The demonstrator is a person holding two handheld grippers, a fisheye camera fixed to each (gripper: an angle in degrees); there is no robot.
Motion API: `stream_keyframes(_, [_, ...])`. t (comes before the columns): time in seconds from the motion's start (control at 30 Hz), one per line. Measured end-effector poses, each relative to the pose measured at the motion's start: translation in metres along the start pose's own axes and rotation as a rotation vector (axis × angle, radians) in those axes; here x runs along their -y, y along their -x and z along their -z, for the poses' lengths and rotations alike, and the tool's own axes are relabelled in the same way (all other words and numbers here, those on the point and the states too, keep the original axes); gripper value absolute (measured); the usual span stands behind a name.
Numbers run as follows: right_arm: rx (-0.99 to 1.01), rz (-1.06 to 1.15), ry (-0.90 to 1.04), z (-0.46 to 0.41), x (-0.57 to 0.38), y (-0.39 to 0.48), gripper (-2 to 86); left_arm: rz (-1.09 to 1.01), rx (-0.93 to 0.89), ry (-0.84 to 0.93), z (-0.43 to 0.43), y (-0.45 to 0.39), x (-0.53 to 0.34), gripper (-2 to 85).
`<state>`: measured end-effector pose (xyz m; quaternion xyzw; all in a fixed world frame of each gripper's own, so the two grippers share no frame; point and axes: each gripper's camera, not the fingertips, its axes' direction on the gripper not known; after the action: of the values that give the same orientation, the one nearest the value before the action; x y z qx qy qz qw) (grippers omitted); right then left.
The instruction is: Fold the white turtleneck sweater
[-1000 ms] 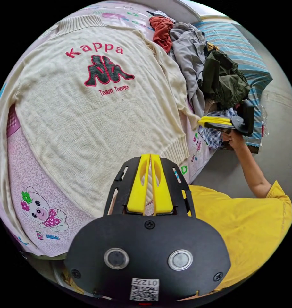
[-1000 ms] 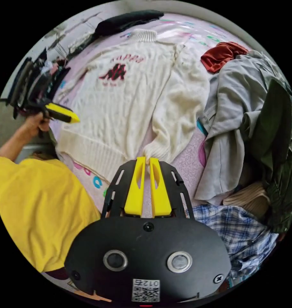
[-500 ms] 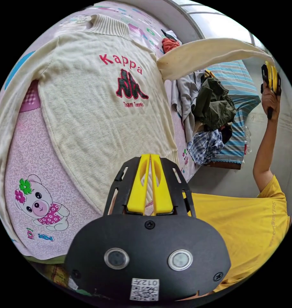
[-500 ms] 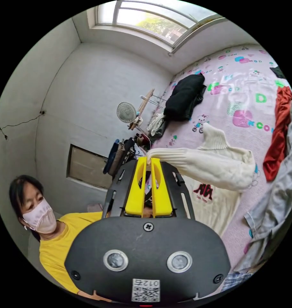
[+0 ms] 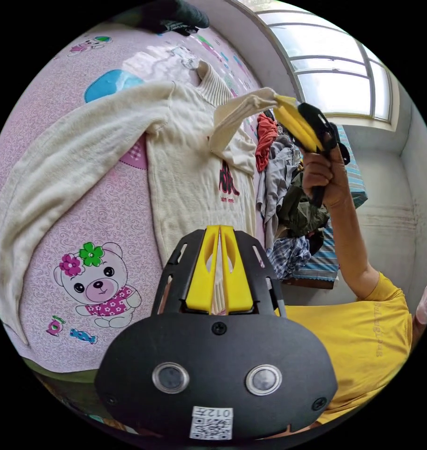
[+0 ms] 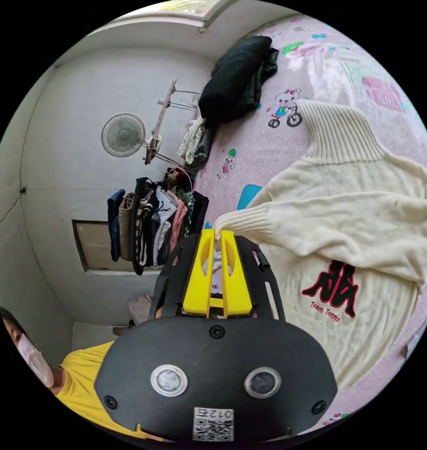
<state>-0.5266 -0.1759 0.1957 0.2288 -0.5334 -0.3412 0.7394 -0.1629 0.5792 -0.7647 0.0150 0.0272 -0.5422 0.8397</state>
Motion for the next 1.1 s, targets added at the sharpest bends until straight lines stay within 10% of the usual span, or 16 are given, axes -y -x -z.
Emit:
stream_keyframes(0.2, [-0.038, 0.018, 0.039, -0.031, 0.018, -0.01, 2.4, 0.007, 0.081, -0.062, 0.009, -0.02, 0.026, 2.1])
stream_keyframes(0.67, [-0.127, 0.195, 0.064, -0.015, 0.035, 0.018, 2.4, -0.405, 0.879, -0.05, -0.016, -0.215, 0.104, 8.9])
stream_keyframes(0.93, [-0.336, 0.393, 0.124, 0.017, 0.02, 0.02, 1.7, -0.387, 0.825, 0.013, -0.046, -0.218, 0.117, 5.8])
stream_keyframes(1.1, [-0.645, 0.057, -0.073, 0.138, 0.048, -0.084, 1.5, -0.531, 0.663, -0.052, -0.03, -0.245, 0.08, 6.0])
